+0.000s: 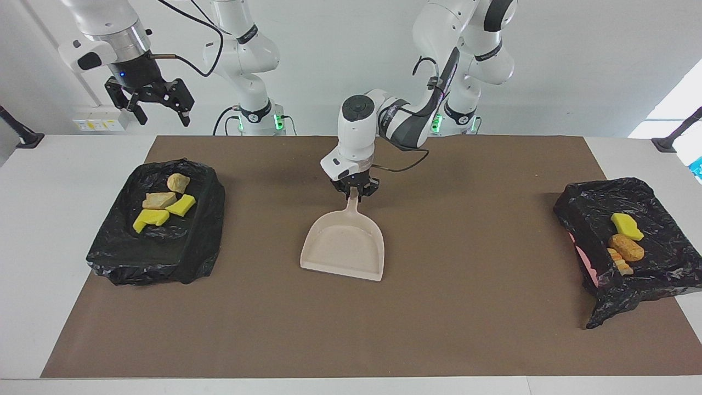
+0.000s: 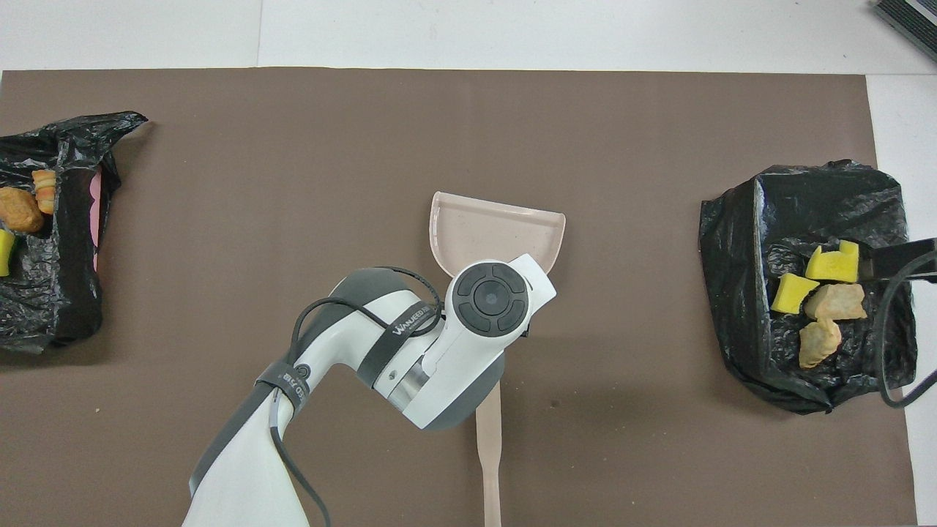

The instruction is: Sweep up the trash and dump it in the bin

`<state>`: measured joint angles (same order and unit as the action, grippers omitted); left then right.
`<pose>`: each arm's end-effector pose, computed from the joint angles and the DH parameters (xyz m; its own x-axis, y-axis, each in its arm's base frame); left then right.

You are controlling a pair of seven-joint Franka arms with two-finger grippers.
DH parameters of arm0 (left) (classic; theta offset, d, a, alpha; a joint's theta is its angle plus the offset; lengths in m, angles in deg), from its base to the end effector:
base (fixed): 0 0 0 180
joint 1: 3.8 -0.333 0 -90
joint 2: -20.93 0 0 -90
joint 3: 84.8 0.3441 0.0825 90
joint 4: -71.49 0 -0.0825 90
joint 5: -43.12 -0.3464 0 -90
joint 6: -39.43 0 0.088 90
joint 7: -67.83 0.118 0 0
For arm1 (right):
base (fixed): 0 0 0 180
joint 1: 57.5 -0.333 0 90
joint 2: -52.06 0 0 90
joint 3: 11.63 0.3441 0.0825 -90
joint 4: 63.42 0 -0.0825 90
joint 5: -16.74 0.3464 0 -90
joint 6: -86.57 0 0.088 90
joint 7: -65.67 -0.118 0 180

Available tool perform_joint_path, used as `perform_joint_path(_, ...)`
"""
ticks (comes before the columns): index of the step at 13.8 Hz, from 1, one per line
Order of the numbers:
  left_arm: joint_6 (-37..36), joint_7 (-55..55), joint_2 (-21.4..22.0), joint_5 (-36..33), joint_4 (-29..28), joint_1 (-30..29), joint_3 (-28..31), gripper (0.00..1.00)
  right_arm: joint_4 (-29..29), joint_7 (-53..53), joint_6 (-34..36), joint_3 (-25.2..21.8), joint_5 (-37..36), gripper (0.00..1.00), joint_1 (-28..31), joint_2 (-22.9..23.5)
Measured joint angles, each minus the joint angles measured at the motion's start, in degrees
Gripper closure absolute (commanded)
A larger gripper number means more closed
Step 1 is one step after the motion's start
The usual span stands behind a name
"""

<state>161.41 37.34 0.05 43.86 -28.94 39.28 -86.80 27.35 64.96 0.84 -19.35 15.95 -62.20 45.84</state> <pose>0.4445 -0.4435 0.3987 0.9700 -0.2431 -0.0018 -0.2429 -0.9697 0.0262 0.4715 -0.0313 0.6824 0.9977 -0.0656 0.0196 -0.0656 -0.9978 -0.0011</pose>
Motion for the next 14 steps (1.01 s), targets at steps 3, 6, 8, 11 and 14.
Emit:
perform_joint_path(3, -0.51, 0.19, 1.57, 0.02, 0.71, -3.81, 0.97, 0.0, -0.02, 0.27, 0.0, 0.16, -0.38, 0.0, -0.18, -0.06)
perform_joint_path(6, -1.75, 2.57, 3.63, 0.03, 0.98, -10.0, 1.34, 0.0, -0.02, 1.48, 0.0, 0.22, -0.72, 0.0, -0.18, -0.17)
perform_joint_path(8, -3.76, 8.98, 4.15, 0.06, 1.9, -14.68, 1.41, 0.0, -0.02, 1.52, 0.0, 0.22, -0.75, 0.0, -0.18, -0.17)
perform_joint_path(11, -8.18, 20.22, 5.54, 0.24, 3.83, -21.05, 1.46, 0.0, -0.06, 1.52, 0.0, 0.21, -0.74, 0.0, -0.18, -0.21)
perform_joint_path(14, -12.47, 25.1, 10.17, 0.29, 4.64, -25.99, 1.67, 0.0, -0.07, 1.52, 0.0, 0.21, -0.74, 0.0, -0.18, -0.21)
